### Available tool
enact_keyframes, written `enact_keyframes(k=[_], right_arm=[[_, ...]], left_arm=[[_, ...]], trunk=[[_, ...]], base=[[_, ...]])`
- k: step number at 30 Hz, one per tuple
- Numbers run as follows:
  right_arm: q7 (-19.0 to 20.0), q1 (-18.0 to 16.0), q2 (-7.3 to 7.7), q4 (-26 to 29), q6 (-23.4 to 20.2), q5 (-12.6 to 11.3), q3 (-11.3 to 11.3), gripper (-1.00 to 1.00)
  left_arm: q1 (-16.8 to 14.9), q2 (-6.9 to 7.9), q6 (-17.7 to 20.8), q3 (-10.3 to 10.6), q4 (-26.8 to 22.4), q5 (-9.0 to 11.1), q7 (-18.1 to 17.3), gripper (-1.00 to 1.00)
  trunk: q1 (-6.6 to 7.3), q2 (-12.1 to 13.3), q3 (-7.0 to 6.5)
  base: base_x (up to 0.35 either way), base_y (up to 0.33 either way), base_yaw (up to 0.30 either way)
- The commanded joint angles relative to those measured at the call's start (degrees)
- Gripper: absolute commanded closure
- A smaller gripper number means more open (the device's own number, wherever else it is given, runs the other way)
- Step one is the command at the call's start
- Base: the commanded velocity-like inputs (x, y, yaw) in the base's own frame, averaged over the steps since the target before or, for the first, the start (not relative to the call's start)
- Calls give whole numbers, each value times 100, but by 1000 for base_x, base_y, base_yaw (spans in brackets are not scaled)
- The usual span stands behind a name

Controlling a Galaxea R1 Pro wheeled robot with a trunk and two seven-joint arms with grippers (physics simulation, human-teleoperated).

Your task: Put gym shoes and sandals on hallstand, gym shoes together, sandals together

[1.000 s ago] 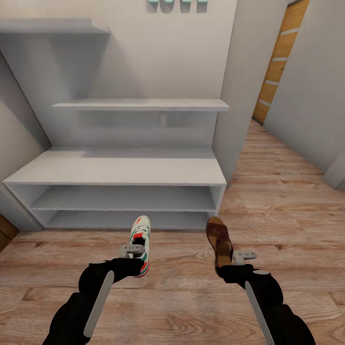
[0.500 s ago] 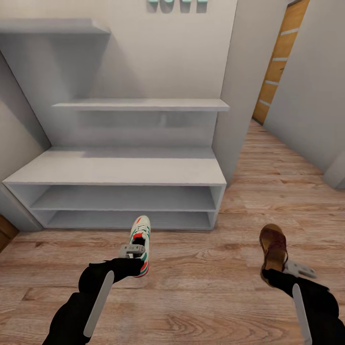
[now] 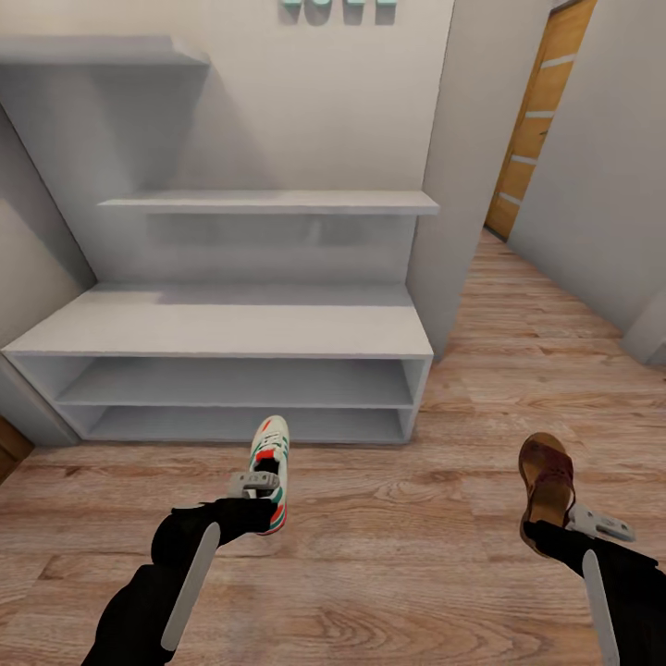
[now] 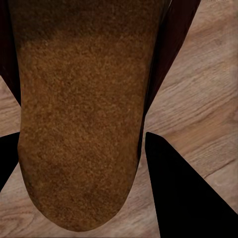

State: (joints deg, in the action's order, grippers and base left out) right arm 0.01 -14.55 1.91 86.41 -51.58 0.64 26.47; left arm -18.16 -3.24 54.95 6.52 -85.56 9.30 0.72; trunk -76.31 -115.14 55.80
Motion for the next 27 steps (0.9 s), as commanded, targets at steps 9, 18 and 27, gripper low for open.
enact_keyframes(k=[9, 18, 27], right_arm=[[-10, -3, 2, 10, -28, -3, -2, 100], [-10, -3, 2, 8, -28, 17, -2, 100], [-29, -3, -34, 6, -28, 169, -2, 100]], left_arm=[[-3, -9, 25, 7, -5, 23, 7, 100], [-3, -10, 20, 7, -5, 23, 7, 100], [-3, -4, 21, 7, -5, 19, 7, 100]], trunk=[[-109, -203, 94], [-307, -564, 256], [-504, -925, 418]], base=[[0, 0, 0], [0, 0, 0], [0, 0, 0]])
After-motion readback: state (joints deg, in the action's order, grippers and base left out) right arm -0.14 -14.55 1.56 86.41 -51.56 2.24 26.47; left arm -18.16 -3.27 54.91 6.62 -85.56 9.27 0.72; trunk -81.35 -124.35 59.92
